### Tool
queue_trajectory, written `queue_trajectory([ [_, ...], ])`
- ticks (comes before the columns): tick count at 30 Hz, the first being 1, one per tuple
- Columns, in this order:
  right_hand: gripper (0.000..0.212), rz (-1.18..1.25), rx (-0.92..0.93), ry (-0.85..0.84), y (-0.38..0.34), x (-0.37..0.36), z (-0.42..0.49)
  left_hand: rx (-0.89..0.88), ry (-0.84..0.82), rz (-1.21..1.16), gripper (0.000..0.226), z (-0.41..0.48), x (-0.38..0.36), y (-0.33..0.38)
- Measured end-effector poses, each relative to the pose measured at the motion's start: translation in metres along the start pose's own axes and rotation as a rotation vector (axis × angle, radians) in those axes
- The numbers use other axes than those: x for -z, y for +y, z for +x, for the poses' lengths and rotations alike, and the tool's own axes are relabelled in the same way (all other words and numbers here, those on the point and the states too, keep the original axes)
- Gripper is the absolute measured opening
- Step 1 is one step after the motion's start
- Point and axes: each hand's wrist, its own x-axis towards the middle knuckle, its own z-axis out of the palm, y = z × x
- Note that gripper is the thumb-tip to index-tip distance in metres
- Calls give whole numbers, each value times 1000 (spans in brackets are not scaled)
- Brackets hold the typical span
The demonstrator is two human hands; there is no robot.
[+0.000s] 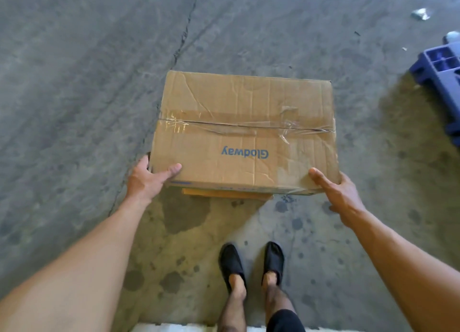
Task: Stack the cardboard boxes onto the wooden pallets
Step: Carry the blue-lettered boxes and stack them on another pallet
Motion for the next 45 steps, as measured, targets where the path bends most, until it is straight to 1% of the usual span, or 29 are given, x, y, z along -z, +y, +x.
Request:
queue_trajectory([
  [2,63,54,14,-27,6,-1,1,47,-41,-145,116,9,-5,-9],
  [4,56,104,37,-18,7,-2,1,77,-72,-254,113,16,-8,-15],
  [7,55,183,62,0,3,-1,-1,58,-74,-341,99,11,-8,-8],
  [10,60,266,61,-14,-9,7,-5,38,-75,-394,80,-1,-5,11],
  [12,58,306,78,-20,-21,16,-10,7,-74,-420,75,-7,-1,24],
  [14,52,333,130,-16,-42,27,-15,-2,-60,-441,82,-14,9,42],
  [16,49,347,200,-35,-71,38,-20,-8,-47,-450,95,-20,26,64],
  [19,53,368,312,-89,-128,52,-29,-71,14,-482,110,-28,58,104],
  [21,51,387,387,-133,-169,59,-31,-113,50,-512,114,-30,82,131],
  [23,49,399,465,-187,-213,61,-31,-145,109,-550,111,-35,106,157],
  [27,61,390,584,-337,-295,53,-23,-205,297,-617,117,-46,147,190],
  [28,63,377,605,-384,-313,49,-20,-204,349,-631,114,-53,153,196],
  [30,74,336,641,-480,-344,38,-12,-200,454,-668,105,-72,160,197],
  [32,82,270,664,-597,-370,27,-7,-154,563,-714,101,-97,156,191],
  [34,88,188,665,-694,-388,18,-9,-92,658,-755,99,-129,145,179],
  [36,102,117,690,-787,-394,11,-12,-40,751,-817,94,-167,128,169],
  [38,113,59,732,-869,-391,7,-19,1,845,-858,89,-205,106,158],
  [40,117,10,771,-937,-377,3,-26,55,928,-880,85,-246,83,149],
  [42,111,-9,783,-1021,-360,2,-34,94,1013,-906,64,-286,63,142],
  [43,102,-28,781,-1071,-349,2,-39,113,1053,-917,58,-308,53,138],
  [44,89,-45,788,-1117,-339,4,-46,134,1085,-916,61,-329,42,134],
  [45,74,-57,796,-1158,-328,7,-54,158,1114,-919,70,-352,32,130],
])
